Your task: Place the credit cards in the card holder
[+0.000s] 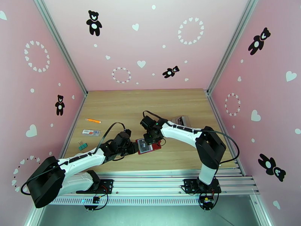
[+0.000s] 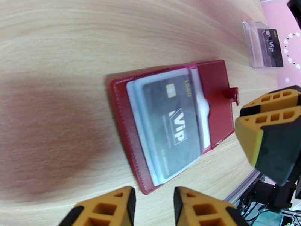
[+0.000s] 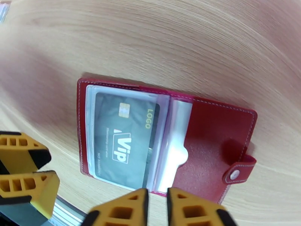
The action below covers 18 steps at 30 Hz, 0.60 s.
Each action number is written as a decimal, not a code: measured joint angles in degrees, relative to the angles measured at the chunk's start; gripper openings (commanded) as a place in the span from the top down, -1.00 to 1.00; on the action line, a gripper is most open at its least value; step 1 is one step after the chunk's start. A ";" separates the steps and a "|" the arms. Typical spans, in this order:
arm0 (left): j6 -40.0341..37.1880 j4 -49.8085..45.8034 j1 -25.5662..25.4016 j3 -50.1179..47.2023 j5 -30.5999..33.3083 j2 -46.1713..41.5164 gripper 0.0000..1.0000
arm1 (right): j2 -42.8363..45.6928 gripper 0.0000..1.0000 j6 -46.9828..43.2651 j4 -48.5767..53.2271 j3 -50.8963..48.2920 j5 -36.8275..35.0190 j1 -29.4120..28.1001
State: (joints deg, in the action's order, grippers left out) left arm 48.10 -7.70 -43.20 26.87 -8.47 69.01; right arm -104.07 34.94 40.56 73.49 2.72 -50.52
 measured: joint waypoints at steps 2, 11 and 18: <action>0.00 0.00 0.00 -0.13 0.04 0.00 0.34 | -0.98 0.76 0.00 -0.24 0.00 0.50 0.02; 0.00 0.44 0.00 -0.33 0.17 0.00 0.34 | -4.46 0.78 0.02 -1.77 0.04 3.10 0.02; 0.00 0.74 0.00 -0.48 0.17 0.00 0.35 | -5.44 0.77 0.04 -2.25 0.11 3.34 0.31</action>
State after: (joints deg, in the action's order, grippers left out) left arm 48.10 -6.96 -43.20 26.39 -8.29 69.01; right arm -109.51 34.98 38.30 73.60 6.07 -50.22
